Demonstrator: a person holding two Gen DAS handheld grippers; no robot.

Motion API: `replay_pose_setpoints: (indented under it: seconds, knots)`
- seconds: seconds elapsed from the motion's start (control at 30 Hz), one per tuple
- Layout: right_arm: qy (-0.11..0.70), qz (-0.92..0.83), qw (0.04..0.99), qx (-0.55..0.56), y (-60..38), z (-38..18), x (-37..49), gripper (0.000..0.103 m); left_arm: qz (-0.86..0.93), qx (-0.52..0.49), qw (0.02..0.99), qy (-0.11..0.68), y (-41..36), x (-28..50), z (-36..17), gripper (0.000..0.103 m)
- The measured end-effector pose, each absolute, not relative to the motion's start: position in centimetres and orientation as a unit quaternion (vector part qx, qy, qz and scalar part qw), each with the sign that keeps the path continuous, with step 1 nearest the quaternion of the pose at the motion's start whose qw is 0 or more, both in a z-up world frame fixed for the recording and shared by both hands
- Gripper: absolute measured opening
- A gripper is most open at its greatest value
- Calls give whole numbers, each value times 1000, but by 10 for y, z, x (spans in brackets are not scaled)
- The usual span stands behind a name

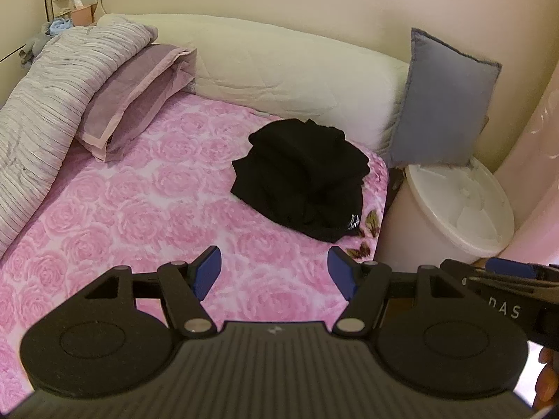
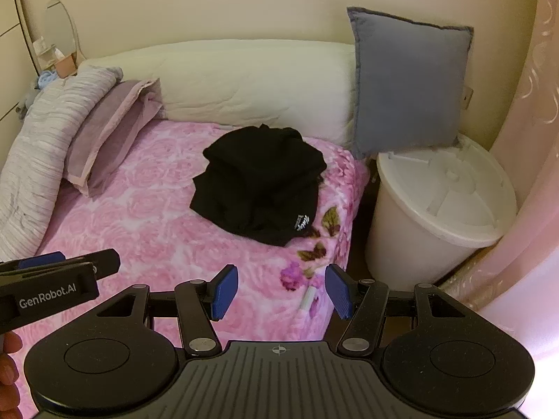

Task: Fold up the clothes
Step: 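Move both tools toward the crumpled black garment on the pink sheet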

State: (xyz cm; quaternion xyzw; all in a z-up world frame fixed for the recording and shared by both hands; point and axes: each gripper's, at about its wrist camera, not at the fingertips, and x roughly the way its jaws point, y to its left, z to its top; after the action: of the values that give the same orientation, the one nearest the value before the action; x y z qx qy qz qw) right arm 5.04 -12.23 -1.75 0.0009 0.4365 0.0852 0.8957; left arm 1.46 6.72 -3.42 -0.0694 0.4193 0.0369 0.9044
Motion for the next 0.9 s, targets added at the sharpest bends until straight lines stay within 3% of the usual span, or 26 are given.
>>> replay_pose_setpoints:
  seconds: [0.9]
  knots:
    - [468,96,878,-6,-131,-44,125,59,65,-80,894,435,65,80,-59,64]
